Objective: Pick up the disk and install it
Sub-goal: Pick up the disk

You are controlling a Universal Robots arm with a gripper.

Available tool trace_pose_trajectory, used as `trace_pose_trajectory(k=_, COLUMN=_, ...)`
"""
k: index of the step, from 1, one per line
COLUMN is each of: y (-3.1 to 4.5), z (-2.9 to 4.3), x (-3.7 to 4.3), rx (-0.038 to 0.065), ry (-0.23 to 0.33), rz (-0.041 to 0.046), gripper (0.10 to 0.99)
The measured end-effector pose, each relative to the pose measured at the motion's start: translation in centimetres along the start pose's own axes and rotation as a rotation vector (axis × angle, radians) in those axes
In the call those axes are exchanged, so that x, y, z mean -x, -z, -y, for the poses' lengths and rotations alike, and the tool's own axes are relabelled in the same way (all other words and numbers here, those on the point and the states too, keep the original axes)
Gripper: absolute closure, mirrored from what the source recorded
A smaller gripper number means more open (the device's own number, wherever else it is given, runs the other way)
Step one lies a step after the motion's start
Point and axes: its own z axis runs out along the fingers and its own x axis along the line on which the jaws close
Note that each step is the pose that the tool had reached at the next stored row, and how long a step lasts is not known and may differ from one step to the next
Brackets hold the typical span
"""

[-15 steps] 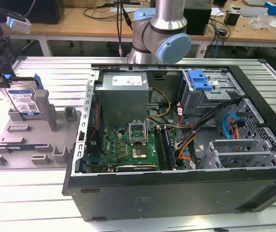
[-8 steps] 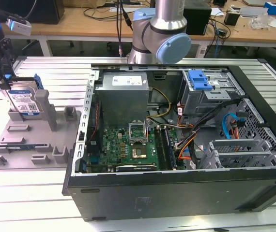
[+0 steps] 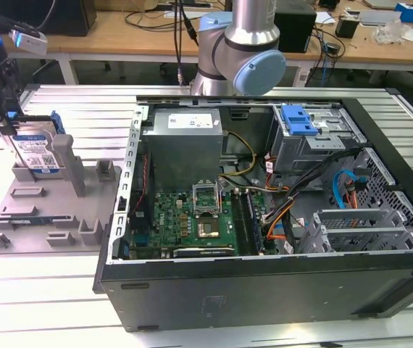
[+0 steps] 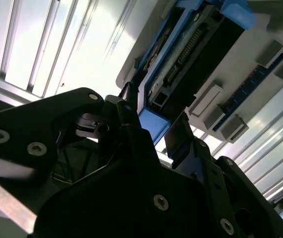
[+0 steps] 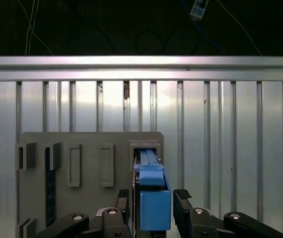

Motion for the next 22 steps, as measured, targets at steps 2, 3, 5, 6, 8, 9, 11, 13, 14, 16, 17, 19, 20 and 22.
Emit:
trace_pose_trajectory(k=2, y=-0.15, z=0.0, x=0.0, rx=0.0, ry=0.0, rz=-0.0001, gripper=0.604)
trace_pose_trajectory(k=3, y=-0.21, z=-0.01, x=0.0, rx=0.0, ry=0.0, rz=-0.0001, gripper=0.62)
trace_pose_trajectory(k=5, y=-0.28, z=-0.01, x=0.0, rx=-0.001, ry=0.0, rz=-0.0001, gripper=0.62)
trace_pose_trajectory(k=6, y=-0.36, z=-0.01, x=0.01, rx=0.0, ry=0.0, rz=0.0, gripper=0.69)
trace_pose_trajectory(k=8, y=-0.49, z=-0.01, x=0.01, rx=-0.001, ry=0.0, rz=-0.0001, gripper=0.69)
trace_pose_trajectory(k=9, y=-0.52, z=-0.02, x=0.01, rx=0.0, ry=0.0, rz=-0.0001, gripper=0.69)
trace_pose_trajectory(k=11, y=-0.56, z=-0.03, x=0.01, rx=-0.001, ry=0.0, rz=0.0, gripper=0.69)
trace_pose_trajectory(k=13, y=-0.58, z=-0.05, x=0.01, rx=-0.001, ry=0.0, rz=0.0001, gripper=0.69)
trace_pose_trajectory(k=14, y=-0.58, z=-0.07, x=0.01, rx=-0.001, ry=0.0, rz=0.0001, gripper=0.69)
trace_pose_trajectory(k=16, y=-0.59, z=-0.19, x=0.01, rx=-0.001, ry=0.0, rz=-0.0001, gripper=0.69)
trace_pose_trajectory(k=17, y=-0.59, z=-0.22, x=0.01, rx=-0.001, ry=0.0, rz=0.0, gripper=0.69)
trace_pose_trajectory(k=19, y=-0.61, z=-0.28, x=0.01, rx=-0.001, ry=0.0, rz=0.0, gripper=0.69)
trace_pose_trajectory(k=20, y=-0.61, z=-0.29, x=0.01, rx=-0.001, ry=0.0, rz=0.0, gripper=0.69)
trace_pose_trajectory(k=22, y=-0.62, z=-0.31, x=0.01, rx=-0.001, ry=0.0, rz=-0.0001, gripper=0.69)
